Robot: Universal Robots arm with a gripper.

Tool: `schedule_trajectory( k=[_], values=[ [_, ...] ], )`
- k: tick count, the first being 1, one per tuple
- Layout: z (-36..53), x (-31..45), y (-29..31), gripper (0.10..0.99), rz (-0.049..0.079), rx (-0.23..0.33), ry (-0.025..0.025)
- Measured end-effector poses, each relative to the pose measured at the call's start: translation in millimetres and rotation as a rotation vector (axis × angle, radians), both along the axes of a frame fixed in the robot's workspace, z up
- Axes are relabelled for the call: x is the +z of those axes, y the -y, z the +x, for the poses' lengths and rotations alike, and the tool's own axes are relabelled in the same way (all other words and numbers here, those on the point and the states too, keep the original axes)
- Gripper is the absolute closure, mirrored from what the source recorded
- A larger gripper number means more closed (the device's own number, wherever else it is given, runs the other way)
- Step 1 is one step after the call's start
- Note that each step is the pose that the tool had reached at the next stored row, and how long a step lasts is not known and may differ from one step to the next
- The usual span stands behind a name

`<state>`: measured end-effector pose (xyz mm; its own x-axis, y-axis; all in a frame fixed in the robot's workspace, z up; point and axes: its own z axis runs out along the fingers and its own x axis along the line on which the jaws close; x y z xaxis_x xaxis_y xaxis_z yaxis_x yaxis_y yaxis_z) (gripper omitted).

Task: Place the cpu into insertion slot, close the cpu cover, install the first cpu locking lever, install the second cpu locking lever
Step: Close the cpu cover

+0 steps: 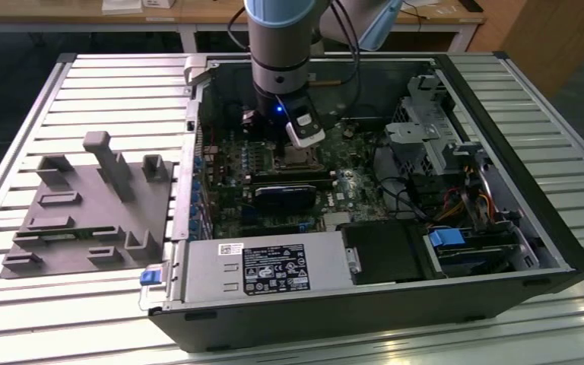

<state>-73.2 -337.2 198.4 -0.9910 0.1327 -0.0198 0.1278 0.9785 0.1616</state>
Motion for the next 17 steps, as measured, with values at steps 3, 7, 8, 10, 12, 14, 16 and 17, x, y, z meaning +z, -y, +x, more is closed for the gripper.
schedule_trajectory(
  k=[3, 7, 8, 10, 12, 14, 16, 17],
  values=[
    [1.6, 0.0, 0.0, 0.984, 0.001, 0.0, 0.0],
    [2.2, 0.7, -0.1, 0.984, 0.002, 0.0, 0.0005],
    [2.3, 1.3, -0.2, 0.984, 0.002, 0.0, 0.0007],
    [2.2, 3.4, -0.1, 0.984, 0.001, 0.0, 0.0001],
    [2.2, 4.8, -0.1, 0.984, 0.001, 0.0, 0.0001],
    [2.2, 4.8, -0.1, 0.984, 0.002, 0.0, 0.0003],
    [1.4, 4.8, 0.0, 0.984, 0.001, 0.0, 0.0],
    [0.5, 4.6, 0.0, 0.984, 0.001, 0.0, 0.0001]
  ],
)
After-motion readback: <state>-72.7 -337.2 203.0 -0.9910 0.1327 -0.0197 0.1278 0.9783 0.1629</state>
